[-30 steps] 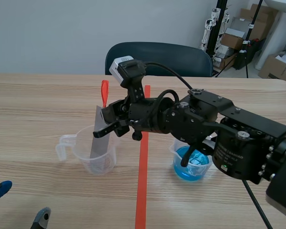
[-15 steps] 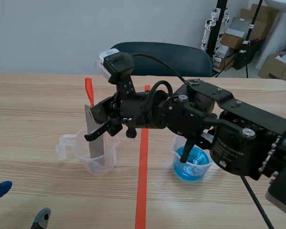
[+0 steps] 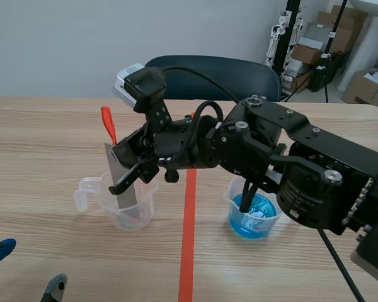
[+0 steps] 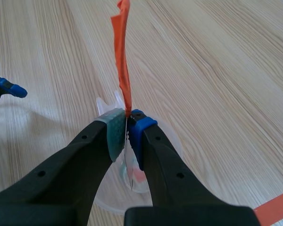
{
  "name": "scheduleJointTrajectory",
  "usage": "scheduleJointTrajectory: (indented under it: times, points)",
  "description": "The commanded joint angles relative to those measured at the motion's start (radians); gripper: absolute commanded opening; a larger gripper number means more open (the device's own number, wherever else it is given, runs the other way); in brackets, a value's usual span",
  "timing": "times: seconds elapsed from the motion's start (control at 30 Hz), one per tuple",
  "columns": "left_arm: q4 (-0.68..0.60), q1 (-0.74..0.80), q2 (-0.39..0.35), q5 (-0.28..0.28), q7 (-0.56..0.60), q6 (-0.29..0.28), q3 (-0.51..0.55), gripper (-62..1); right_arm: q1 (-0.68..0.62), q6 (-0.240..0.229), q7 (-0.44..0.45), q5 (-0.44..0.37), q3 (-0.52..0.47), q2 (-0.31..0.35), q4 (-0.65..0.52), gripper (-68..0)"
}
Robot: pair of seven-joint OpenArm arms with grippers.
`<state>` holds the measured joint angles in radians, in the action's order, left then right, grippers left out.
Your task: Do the redox reaction experiment. lift the metal plate out of the left beaker
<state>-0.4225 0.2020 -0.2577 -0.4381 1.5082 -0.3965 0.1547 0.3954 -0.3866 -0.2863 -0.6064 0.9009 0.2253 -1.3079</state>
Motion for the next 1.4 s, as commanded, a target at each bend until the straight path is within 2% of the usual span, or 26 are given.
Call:
scheduleJointTrajectory:
  times: [0.0, 0.27, 0.63, 0.93, 1.2, 1.37]
  points:
    - [-0.013, 0.003, -0.012, 0.007, 0.046, -0.003, 0.001, 1.4, 0.020, -0.005, 0.015, 0.010, -0.002, 0.002, -0.044, -66.9]
    - [-0.013, 0.002, -0.012, 0.007, 0.046, -0.003, 0.001, 1.4, 0.020, -0.008, 0.003, 0.061, -0.002, 0.032, -0.150, -66.9]
    - [-0.013, 0.003, -0.012, 0.007, 0.046, -0.003, 0.001, 1.4, 0.021, -0.007, 0.003, 0.054, -0.002, 0.102, -0.277, -66.9]
    - [-0.013, 0.003, -0.012, 0.007, 0.046, -0.003, 0.001, 1.4, 0.064, -0.007, 0.013, -0.042, -0.004, 0.149, -0.319, -66.9]
    - [-0.013, 0.003, -0.012, 0.007, 0.046, -0.003, 0.001, 1.4, 0.122, -0.011, 0.015, -0.174, -0.004, 0.191, -0.326, -66.9]
    - [-0.013, 0.003, -0.012, 0.007, 0.046, -0.003, 0.001, 1.4, 0.163, -0.011, 0.006, -0.286, -0.004, 0.231, -0.332, -66.9]
